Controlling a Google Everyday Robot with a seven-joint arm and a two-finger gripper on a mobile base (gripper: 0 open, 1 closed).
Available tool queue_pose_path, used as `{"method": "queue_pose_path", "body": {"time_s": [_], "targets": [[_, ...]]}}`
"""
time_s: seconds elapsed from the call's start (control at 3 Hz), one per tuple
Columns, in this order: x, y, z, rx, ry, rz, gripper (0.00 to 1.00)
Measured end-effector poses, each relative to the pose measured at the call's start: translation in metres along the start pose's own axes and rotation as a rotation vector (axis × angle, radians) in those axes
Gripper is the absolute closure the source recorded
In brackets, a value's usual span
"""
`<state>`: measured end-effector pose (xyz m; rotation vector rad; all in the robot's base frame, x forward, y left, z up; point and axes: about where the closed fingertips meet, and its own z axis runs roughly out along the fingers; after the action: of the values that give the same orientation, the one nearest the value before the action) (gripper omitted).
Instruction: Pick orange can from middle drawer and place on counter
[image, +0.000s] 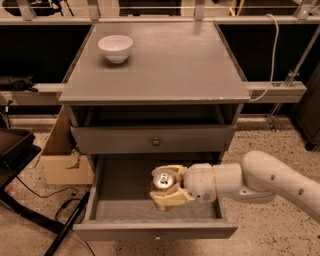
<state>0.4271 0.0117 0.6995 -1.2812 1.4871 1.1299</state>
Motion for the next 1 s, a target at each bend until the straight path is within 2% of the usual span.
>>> {"method": "queue_pose_path", "body": {"time_s": [0.33,0.67,1.0], "targets": [[-0.099,-0.015,-0.067,0.082,-0.027,0.014,1.00],[-0.161,-0.058,-0.103,0.169,-0.053,0.070,1.00],[-0.175,-0.066,-0.103,0.163,-0.047,0.056,1.00]]}}
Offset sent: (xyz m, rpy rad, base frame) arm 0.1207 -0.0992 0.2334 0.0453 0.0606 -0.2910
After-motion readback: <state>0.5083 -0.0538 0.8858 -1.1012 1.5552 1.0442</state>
